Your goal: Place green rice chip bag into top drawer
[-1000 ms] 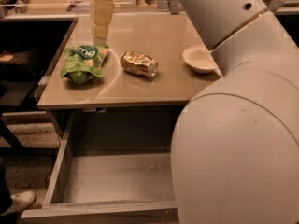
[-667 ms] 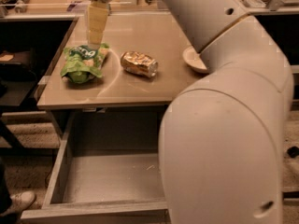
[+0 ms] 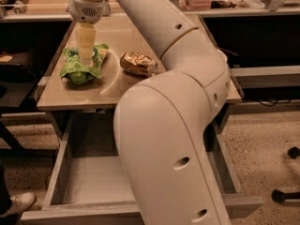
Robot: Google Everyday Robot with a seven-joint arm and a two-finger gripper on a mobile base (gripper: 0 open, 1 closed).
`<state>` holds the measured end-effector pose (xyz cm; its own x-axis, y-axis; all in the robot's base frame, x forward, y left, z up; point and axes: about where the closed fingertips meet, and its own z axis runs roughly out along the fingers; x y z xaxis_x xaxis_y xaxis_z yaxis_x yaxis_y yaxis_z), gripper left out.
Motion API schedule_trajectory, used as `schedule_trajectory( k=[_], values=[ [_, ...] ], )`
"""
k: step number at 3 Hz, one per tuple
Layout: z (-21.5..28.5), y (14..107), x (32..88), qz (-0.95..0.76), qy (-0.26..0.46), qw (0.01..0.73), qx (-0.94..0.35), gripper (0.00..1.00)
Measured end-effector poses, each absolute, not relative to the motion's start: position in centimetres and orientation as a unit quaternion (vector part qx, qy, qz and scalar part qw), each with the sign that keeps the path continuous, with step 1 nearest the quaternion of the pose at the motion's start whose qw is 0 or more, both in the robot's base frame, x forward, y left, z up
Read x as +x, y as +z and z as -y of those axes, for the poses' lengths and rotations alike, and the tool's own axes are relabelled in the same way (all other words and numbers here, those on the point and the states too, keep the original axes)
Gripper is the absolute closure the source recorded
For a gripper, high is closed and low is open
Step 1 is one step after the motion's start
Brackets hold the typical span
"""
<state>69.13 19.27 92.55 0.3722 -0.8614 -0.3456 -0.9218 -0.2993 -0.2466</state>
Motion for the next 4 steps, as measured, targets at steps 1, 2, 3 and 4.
schedule_trajectory(
  k=[1,2,3,4],
  values=[
    [-19.7,92.2,69.7,-0.556,0.073,0.212,-0.800,0.00],
    [-20.4,90.8,70.1,-0.560,0.080,0.210,-0.797,0.00],
    [-21.8,87.6,70.0,-0.569,0.105,0.192,-0.793,0.00],
    [-23.0,85.0,69.3,-0.576,0.133,0.176,-0.787,0.00]
  ],
)
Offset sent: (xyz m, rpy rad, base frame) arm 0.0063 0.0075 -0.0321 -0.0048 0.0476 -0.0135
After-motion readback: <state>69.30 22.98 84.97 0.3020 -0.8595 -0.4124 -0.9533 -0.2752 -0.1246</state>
